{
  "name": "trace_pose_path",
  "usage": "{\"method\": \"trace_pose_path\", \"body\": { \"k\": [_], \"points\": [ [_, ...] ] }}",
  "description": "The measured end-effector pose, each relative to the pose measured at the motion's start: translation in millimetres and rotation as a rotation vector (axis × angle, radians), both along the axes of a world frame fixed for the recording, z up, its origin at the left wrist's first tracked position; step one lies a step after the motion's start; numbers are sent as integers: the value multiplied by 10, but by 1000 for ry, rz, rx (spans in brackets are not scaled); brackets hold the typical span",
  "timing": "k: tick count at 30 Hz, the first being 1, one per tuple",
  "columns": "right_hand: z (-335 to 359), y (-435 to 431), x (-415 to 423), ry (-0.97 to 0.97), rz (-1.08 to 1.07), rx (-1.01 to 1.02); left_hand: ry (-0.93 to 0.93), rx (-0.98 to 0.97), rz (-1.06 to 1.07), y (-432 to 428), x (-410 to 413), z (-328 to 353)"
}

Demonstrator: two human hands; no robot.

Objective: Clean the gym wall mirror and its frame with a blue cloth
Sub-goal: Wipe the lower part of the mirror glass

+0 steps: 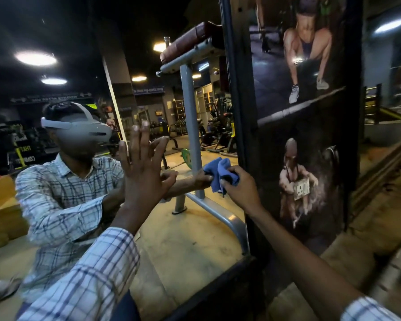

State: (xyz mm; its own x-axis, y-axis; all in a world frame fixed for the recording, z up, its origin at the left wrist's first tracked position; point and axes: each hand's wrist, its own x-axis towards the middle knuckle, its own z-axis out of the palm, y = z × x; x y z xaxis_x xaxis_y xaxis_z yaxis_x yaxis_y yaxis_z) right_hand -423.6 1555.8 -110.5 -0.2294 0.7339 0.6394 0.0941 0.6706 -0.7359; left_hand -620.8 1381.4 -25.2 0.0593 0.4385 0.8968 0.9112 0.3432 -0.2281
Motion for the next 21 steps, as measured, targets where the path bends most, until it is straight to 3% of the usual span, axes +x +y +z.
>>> {"method": "trace_pose_path", "body": {
  "k": [4, 8, 15, 21],
  "points": [
    [-145, -335, -74, 118, -1, -89, -47, -27, -74, -59, 49, -71],
    [-285, -680, -86, 173, 10, -167, -124, -82, -375, -132, 179, -444],
    [-225, -1061, 43, 227, 123, -286, -560, -313, -664, -123, 530, -725],
    [263, -1379, 185, 239, 101, -350, -894, -406, -830, -56, 705, -345]
  ]
}}
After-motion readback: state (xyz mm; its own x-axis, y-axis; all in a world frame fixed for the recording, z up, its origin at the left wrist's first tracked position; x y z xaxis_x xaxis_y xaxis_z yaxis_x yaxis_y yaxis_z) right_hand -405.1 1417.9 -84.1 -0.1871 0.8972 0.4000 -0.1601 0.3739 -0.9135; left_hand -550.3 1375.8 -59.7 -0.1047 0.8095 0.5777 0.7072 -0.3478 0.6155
